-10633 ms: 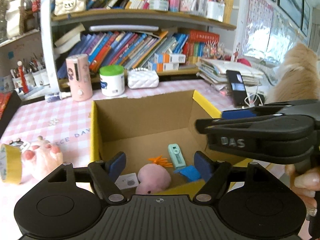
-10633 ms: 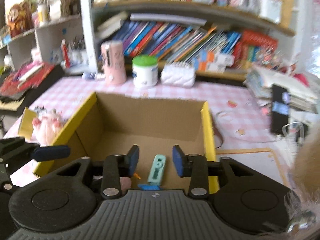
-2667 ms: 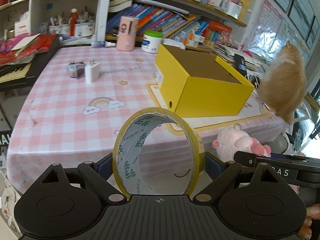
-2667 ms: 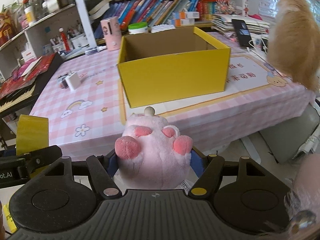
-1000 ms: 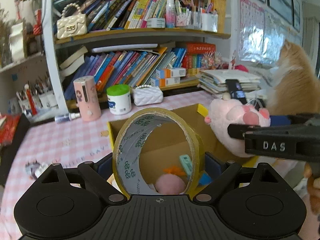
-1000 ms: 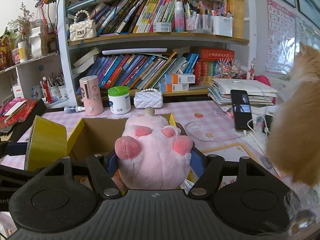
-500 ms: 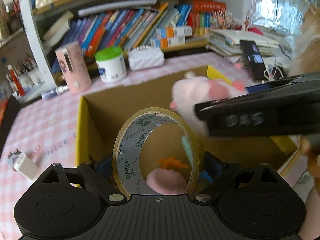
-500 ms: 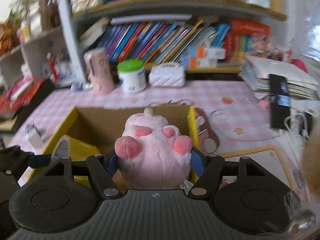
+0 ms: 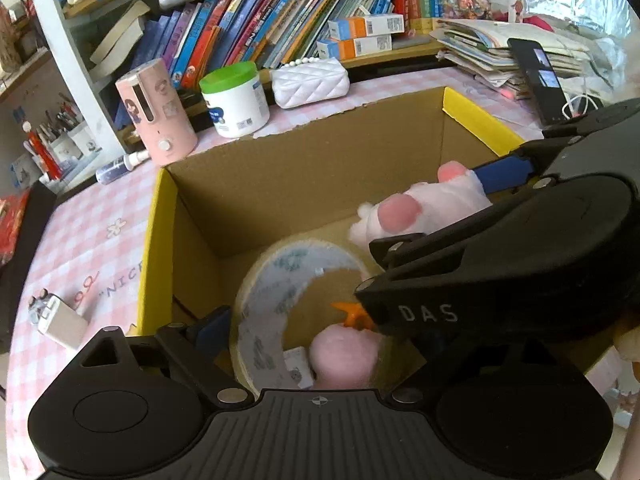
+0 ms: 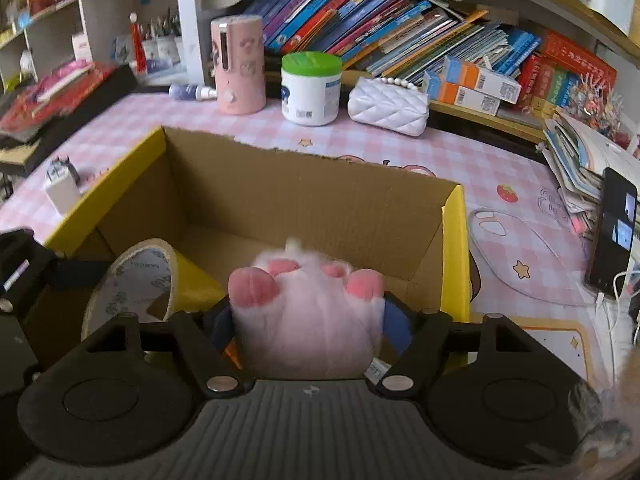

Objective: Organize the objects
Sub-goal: 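Open both tools to drop the tape roll and pig plush into the box, then move both tools back toward the white charger and grey toy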

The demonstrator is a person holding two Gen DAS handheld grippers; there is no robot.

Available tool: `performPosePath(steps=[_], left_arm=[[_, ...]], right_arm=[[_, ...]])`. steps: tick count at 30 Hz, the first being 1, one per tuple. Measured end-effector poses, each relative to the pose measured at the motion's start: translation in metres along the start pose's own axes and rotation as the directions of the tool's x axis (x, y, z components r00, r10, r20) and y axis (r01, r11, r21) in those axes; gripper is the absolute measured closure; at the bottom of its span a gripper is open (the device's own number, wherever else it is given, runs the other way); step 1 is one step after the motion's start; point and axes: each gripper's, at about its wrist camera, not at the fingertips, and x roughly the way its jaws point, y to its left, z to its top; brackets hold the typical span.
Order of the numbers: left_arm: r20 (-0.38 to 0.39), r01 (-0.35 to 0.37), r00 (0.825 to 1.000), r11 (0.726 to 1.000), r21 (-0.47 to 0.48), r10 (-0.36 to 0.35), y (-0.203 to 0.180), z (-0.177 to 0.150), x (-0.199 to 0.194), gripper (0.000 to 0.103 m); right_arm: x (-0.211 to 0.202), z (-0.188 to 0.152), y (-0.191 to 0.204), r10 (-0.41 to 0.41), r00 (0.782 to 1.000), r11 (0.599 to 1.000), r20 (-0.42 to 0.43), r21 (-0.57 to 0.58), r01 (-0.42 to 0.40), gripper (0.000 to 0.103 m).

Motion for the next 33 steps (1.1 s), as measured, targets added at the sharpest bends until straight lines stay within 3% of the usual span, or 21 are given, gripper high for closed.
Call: performPosePath(steps=[4, 10, 15, 21, 28, 33], left_arm=[[0.011, -0.014, 1.0, 1.0, 0.003, 0.014, 0.0, 0.0, -0.007, 0.005], [0.097, -0.002, 0.995, 1.0, -0.031, 0.005, 0.007, -0.003, -0.038, 0.004], [0.168, 0.017, 0.986, 0.996, -0.086, -0.002, 0.015, -0.011, -0.069, 0.002], [0.202, 0.034, 0.979, 0.988, -0.149, -0.003, 0.023, -0.03, -0.092, 0.002], [0.205, 0.03, 0.979, 0.978, -0.207, 0.014, 0.039, -0.058, -0.107, 0.002], [0.175, 0.017, 0.984, 0.966, -0.258, 0.029, 0.052, -0.085, -0.111, 0.002]], right_arm=[[-0.002, 0.001, -0.001, 0.016, 1.0, 1.0, 0.017, 0.017, -0.016, 0.017], [-0.033, 0.001, -0.007, -0.011, 0.993, 0.996, 0.12, 0.088, 0.0, 0.015], [-0.071, -0.013, -0.014, -0.105, 0.967, 0.98, 0.232, 0.192, 0.06, 0.014], [-0.105, -0.036, -0.001, -0.191, 0.935, 0.967, 0.298, 0.221, 0.128, 0.014], [-0.134, -0.068, 0.015, -0.267, 0.911, 0.949, 0.315, 0.252, 0.19, 0.014], [-0.145, -0.088, 0.027, -0.3, 0.912, 0.933, 0.279, 0.284, 0.22, 0.014]])
